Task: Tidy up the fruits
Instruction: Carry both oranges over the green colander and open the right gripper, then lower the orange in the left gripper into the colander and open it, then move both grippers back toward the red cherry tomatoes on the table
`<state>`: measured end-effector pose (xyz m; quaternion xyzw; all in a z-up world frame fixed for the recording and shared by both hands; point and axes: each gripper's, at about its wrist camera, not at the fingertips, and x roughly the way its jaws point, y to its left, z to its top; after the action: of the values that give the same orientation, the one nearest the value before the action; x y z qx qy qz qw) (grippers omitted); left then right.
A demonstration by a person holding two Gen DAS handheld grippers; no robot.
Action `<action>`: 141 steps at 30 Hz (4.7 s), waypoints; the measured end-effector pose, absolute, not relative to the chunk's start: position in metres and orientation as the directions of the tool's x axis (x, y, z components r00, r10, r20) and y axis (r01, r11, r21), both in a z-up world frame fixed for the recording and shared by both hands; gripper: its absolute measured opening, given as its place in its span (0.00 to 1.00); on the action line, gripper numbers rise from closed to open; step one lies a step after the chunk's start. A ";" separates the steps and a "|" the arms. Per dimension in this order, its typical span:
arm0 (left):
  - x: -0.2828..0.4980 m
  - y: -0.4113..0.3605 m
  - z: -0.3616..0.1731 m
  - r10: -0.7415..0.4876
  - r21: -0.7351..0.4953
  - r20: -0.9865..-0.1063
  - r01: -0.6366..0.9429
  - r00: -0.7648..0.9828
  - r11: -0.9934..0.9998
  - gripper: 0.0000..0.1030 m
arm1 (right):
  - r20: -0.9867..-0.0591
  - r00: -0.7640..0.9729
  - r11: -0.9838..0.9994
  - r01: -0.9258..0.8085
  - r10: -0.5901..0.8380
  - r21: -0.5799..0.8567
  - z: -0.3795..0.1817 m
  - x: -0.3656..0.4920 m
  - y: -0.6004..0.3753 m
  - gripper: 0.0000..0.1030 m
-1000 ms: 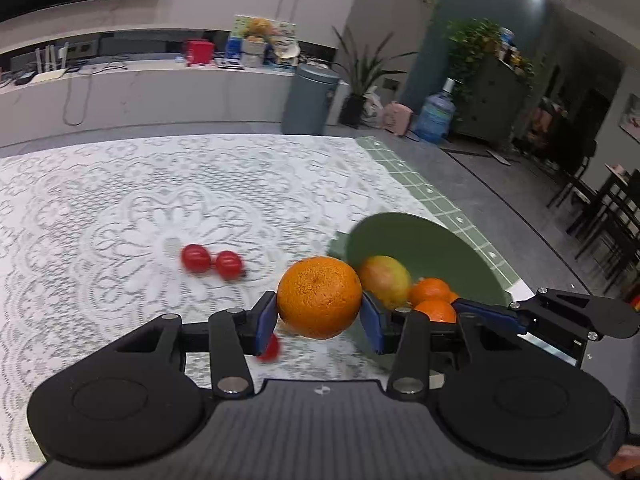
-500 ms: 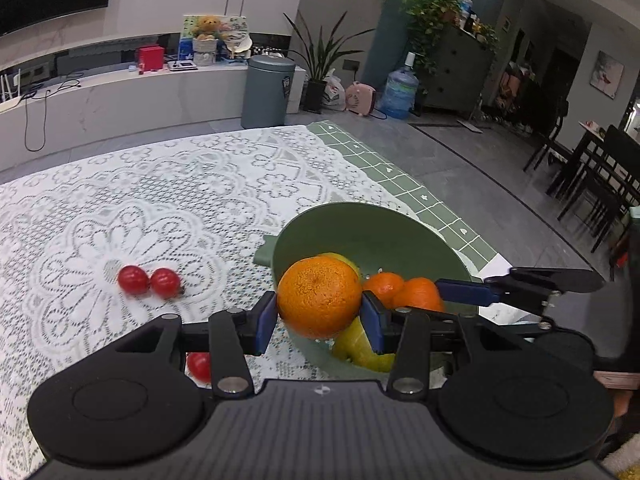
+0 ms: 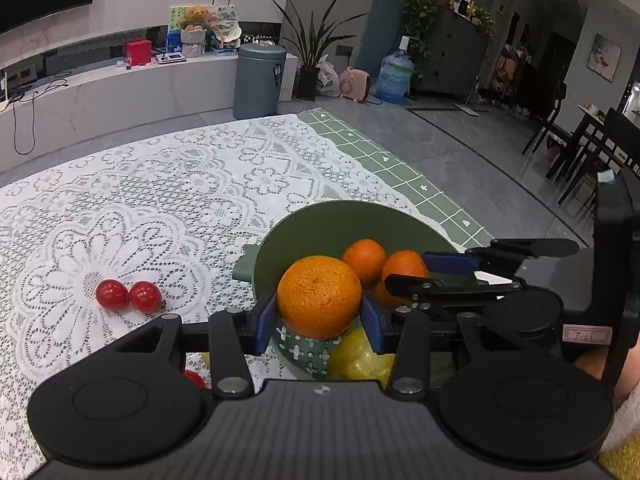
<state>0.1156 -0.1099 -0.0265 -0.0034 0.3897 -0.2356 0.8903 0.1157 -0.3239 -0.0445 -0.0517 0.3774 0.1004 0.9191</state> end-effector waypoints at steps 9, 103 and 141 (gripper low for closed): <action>0.124 -0.111 -0.031 -0.423 -0.192 -0.704 0.420 0.571 0.887 0.49 | -0.696 0.680 0.973 -0.182 0.231 0.144 -0.036 0.131 -0.348 0.38; 0.110 -0.158 -0.030 -0.509 -0.233 -0.737 0.540 0.444 0.809 0.65 | -0.737 0.638 0.955 -0.294 0.223 0.034 0.005 0.098 -0.363 0.57; 0.037 0.016 -0.016 -0.198 -0.134 -0.697 0.145 0.689 0.980 0.65 | -0.669 0.664 0.926 -0.363 0.334 0.103 -0.027 0.035 -0.199 0.81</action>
<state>0.0368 0.0160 -0.0157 -0.0341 0.3829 -0.0934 0.9184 0.0351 -0.1986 -0.0274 -0.0198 0.3625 0.1912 0.9119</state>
